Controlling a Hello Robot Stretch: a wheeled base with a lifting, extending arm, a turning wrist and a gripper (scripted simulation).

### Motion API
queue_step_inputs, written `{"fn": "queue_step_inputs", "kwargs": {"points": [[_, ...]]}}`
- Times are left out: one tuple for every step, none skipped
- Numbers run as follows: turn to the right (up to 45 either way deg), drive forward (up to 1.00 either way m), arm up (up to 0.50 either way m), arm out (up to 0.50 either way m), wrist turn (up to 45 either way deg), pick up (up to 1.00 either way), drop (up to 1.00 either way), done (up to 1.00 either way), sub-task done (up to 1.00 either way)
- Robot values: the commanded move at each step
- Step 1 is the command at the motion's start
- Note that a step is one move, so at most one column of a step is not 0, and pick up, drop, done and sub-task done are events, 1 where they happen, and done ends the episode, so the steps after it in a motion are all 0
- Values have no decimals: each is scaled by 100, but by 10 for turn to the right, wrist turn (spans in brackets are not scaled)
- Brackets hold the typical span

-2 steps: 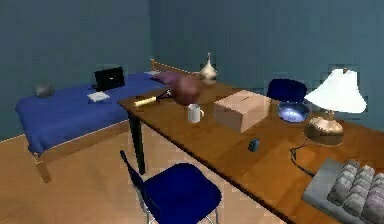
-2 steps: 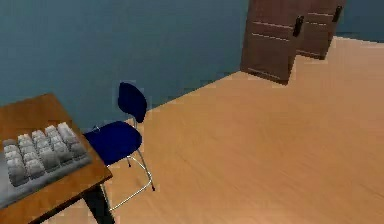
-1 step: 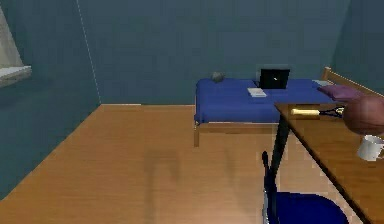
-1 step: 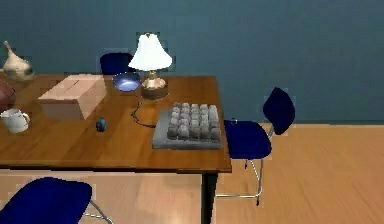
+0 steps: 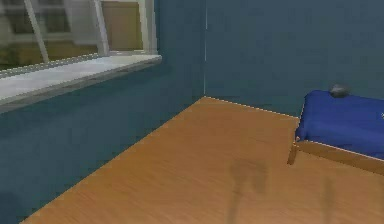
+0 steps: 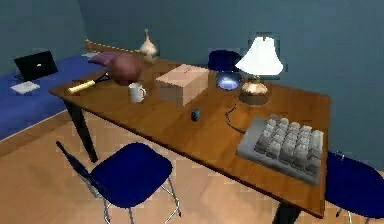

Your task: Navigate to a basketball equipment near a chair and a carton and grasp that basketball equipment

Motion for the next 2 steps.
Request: {"fn": "queue_step_inputs", "kwargs": {"points": [[0,50,0,0,0,0,0,0,0],[360,0,0,0,0,0,0,0,0]]}}
